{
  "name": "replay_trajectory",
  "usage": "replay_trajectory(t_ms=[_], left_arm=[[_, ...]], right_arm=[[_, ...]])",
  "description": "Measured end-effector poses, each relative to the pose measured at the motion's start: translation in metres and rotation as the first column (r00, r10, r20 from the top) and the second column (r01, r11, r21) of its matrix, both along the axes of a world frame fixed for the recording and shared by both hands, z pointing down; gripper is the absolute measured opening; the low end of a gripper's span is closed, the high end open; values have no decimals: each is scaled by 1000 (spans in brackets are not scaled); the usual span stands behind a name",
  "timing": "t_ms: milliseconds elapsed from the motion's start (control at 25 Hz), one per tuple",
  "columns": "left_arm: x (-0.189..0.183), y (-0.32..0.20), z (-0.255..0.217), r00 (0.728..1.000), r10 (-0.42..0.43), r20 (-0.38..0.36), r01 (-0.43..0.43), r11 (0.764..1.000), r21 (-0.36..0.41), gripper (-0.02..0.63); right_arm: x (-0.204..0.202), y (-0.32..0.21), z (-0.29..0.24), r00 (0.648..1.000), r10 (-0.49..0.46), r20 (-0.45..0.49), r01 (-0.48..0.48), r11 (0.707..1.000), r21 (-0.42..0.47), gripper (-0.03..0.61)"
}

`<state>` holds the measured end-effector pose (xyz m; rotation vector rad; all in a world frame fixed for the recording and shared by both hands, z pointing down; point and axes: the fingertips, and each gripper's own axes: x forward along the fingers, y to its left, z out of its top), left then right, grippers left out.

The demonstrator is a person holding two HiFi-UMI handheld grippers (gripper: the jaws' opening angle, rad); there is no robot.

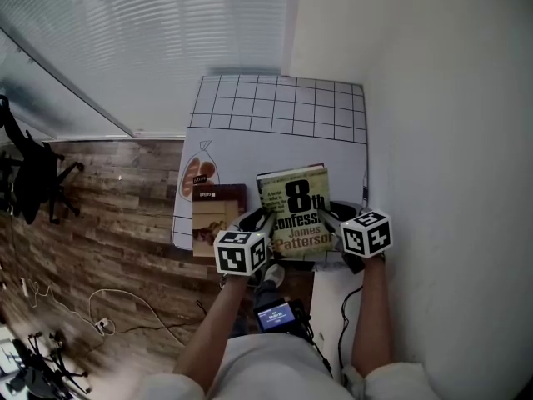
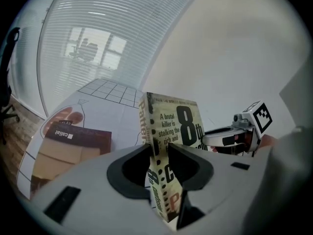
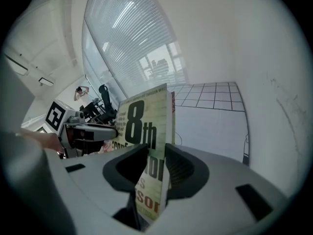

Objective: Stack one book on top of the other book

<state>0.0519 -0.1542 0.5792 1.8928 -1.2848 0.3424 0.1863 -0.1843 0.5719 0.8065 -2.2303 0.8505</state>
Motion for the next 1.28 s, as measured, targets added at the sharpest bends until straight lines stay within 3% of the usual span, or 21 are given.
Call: replay_trajectory(t_ms=[520, 880, 1280], left_arm=[[-14, 13, -17, 999, 20, 36, -20, 1000, -2, 124], [-39, 36, -29, 1000, 13, 26, -13, 1000, -3, 123], [-78, 70, -35, 998, 69, -9, -69, 996, -49, 123]], right_arm=[[-12, 20, -14, 1000, -20, 17, 20, 1000, 4, 110], [-37, 42, -30, 998, -55, 2, 55, 998, 19, 107], [-75, 80, -41, 999, -37, -18, 37, 999, 14, 103]])
